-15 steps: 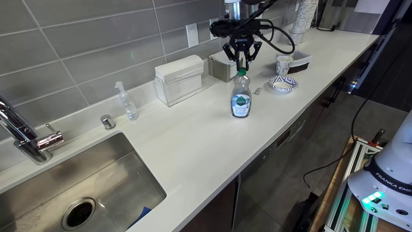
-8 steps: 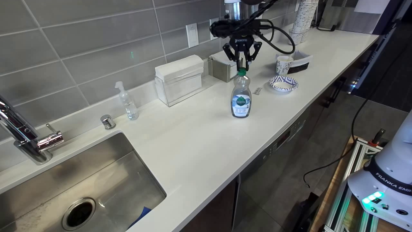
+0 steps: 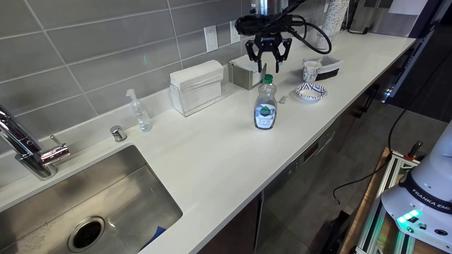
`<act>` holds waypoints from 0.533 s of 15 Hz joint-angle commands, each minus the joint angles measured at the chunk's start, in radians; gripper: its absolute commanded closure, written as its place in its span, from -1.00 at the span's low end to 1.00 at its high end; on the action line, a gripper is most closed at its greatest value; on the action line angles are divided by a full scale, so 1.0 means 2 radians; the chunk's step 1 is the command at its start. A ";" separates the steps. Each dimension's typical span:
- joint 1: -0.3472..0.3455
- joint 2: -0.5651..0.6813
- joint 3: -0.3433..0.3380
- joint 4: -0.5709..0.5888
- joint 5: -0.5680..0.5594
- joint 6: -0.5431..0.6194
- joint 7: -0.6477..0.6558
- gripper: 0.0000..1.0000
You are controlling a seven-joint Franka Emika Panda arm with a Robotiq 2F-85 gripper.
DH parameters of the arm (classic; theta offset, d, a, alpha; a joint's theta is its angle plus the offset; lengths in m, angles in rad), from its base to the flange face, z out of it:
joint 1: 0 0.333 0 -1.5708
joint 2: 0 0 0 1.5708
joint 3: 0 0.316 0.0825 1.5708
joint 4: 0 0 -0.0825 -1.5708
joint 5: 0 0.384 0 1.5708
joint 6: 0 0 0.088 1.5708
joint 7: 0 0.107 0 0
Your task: Open the dishwashing liquid.
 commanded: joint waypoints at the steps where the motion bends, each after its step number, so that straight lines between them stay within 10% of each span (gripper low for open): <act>1: 0.000 -0.018 0.000 -0.018 0.002 0.013 -0.010 -0.14; 4: 0.005 0.010 0.012 0.019 -0.016 -0.028 0.004 0.21; 8: 0.008 0.023 0.014 0.026 -0.020 -0.044 0.003 -0.07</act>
